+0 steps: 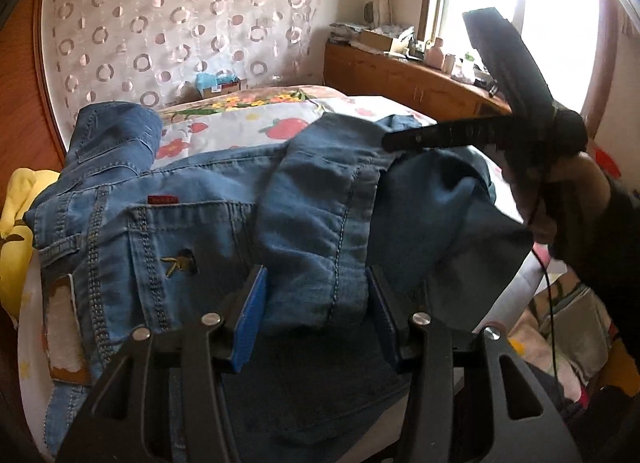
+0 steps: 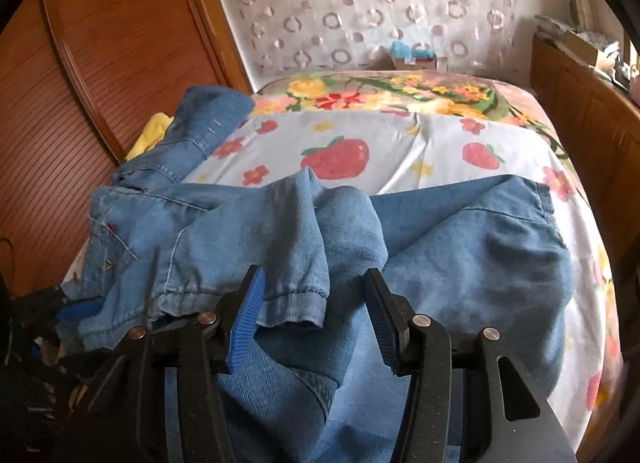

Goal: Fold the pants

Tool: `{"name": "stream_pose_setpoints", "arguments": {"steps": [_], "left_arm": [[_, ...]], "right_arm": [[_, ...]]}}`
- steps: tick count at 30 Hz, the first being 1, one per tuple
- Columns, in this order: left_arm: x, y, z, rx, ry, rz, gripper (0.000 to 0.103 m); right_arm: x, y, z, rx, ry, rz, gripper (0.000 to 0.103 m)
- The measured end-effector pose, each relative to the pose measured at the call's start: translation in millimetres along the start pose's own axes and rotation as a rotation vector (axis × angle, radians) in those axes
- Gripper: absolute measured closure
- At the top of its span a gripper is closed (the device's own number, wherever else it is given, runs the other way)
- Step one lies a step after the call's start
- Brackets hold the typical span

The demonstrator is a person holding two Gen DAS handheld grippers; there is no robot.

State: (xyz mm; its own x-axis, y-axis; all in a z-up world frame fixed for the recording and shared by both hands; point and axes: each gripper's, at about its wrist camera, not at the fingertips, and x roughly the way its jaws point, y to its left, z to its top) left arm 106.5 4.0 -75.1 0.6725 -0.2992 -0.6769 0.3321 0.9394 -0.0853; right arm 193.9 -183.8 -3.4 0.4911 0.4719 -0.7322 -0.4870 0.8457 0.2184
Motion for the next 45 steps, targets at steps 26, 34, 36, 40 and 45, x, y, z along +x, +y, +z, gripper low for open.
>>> {"name": "stream_pose_setpoints", "arguments": {"steps": [26,34,36,40,45], "left_arm": [[-112,27,-4,-0.024,-0.195,0.038,0.093],[-138,59,-25,-0.096,-0.206,0.088,0.093],[-139,66,-31,-0.122,-0.200,0.094,0.093],[-142,80,-53,-0.175,-0.178,0.114,0.091],[-122,89,-68,-0.197,-0.096,0.143,0.074]], "right_arm": [[-55,100,59,-0.204,-0.155,0.124,0.099],[-35,174,80,-0.297,-0.147,0.201,0.100],[-27,195,86,-0.320,-0.141,0.220,0.100],[-10,226,90,-0.349,-0.088,0.269,0.100],[4,234,79,-0.365,-0.063,0.230,0.045]]}}
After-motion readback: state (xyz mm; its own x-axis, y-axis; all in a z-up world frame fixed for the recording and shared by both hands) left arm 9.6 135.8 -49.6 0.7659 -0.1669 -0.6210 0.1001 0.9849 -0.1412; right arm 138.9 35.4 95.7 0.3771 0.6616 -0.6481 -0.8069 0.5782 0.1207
